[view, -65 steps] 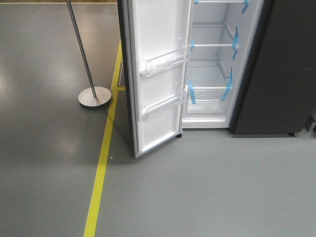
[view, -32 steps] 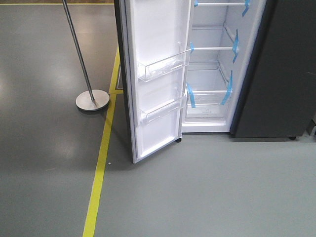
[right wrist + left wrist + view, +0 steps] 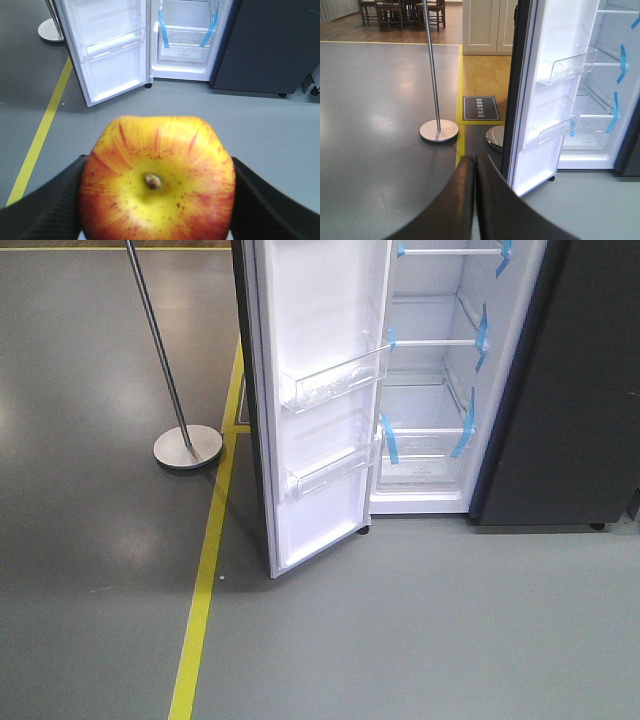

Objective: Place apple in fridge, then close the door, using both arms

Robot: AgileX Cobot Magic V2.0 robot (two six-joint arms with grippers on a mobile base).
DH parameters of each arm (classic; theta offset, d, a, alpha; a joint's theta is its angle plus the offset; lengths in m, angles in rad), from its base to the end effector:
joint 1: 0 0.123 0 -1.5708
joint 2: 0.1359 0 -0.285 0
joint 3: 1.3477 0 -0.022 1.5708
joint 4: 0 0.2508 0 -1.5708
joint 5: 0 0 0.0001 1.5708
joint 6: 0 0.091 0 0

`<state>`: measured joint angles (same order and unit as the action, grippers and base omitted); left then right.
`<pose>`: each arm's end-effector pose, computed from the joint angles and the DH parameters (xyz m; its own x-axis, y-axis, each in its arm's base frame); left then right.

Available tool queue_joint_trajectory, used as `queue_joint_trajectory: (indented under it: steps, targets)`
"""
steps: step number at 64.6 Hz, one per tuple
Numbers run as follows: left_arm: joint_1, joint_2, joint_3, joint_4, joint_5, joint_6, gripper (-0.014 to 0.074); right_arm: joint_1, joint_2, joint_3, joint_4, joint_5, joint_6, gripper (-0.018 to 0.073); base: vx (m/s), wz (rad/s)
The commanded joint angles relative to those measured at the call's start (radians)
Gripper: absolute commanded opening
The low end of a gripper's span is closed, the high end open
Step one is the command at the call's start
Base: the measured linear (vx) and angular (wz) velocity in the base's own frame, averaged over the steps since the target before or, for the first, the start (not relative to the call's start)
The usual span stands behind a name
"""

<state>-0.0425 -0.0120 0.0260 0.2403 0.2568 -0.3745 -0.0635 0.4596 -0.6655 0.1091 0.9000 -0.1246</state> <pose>0.0553 0.0032 0.1825 -0.1713 -0.1339 -0.9761 -0.0417 0.9908 -0.1286 0.0727 0.0032 0.3248 -0.5655 -0.0205 -0.8245 -0.0389 0.9992 0.0018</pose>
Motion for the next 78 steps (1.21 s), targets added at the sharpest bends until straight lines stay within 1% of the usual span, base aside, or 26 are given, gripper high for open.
queue_joint_trajectory:
  steps: [1,78]
  targets:
    - [-0.005,-0.014,0.021,0.003,-0.064,-0.006,-0.0005,-0.002,0.006,-0.028,0.000,-0.071,-0.002,0.0188,0.06,0.01]
    - [-0.005,-0.014,0.021,0.003,-0.064,-0.006,-0.0005,-0.002,0.006,-0.028,0.000,-0.071,-0.002,0.0188,0.07,0.00]
